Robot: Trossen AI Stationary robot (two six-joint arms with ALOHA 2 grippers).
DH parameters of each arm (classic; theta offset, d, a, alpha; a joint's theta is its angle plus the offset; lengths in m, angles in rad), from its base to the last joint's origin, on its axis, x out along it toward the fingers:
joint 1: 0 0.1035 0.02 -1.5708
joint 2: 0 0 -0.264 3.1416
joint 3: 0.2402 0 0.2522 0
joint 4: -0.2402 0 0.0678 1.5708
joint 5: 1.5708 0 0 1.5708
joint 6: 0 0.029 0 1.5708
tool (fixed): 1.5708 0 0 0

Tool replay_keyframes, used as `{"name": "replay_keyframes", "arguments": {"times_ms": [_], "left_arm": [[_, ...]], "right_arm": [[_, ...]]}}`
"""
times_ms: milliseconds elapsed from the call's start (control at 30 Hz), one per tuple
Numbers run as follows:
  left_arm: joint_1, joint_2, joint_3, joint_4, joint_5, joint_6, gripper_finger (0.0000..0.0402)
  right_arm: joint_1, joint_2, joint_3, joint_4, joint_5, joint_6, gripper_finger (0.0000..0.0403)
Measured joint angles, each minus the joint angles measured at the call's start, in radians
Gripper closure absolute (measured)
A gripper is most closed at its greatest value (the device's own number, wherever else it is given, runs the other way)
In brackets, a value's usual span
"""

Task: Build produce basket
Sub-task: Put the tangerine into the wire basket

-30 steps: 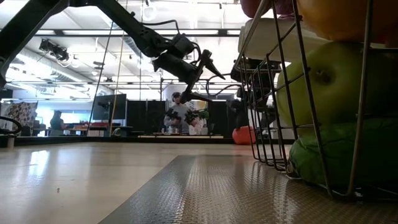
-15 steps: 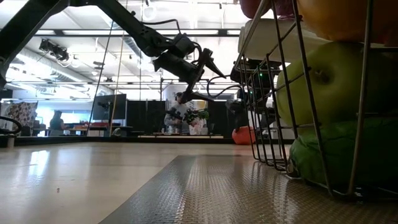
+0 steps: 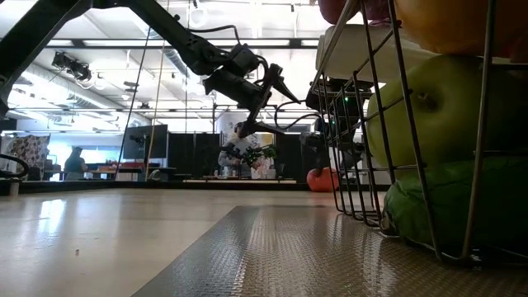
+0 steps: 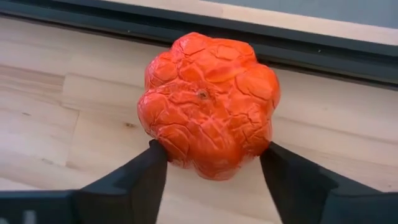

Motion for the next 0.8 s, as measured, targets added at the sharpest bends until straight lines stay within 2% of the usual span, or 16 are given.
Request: {"name": "replay_keyframes", "arguments": {"times_ms": [200, 433, 633, 800], "left_arm": [[-0.004, 0.0, 0.0, 0.0, 0.0, 0.0, 0.0008], [-0.006, 0.0, 0.0, -0.002, 0.036, 0.002, 0.0008], [-0.006, 0.0, 0.0, -0.003, 0.037, 0.003, 0.0008], [-0.006, 0.0, 0.0, -0.002, 0.04, 0.004, 0.0008]], "right_arm": [[0.0, -0.001, 0.0, -0.016, -0.019, -0.005, 0.0182], [0.001, -0.03, 0.0, -0.029, -0.126, -0.019, 0.0179], [0.011, -0.112, 0.0, -0.06, -0.221, -0.02, 0.018], [0.037, -0.203, 0.0, -0.161, -0.275, -0.02, 0.018]]}}
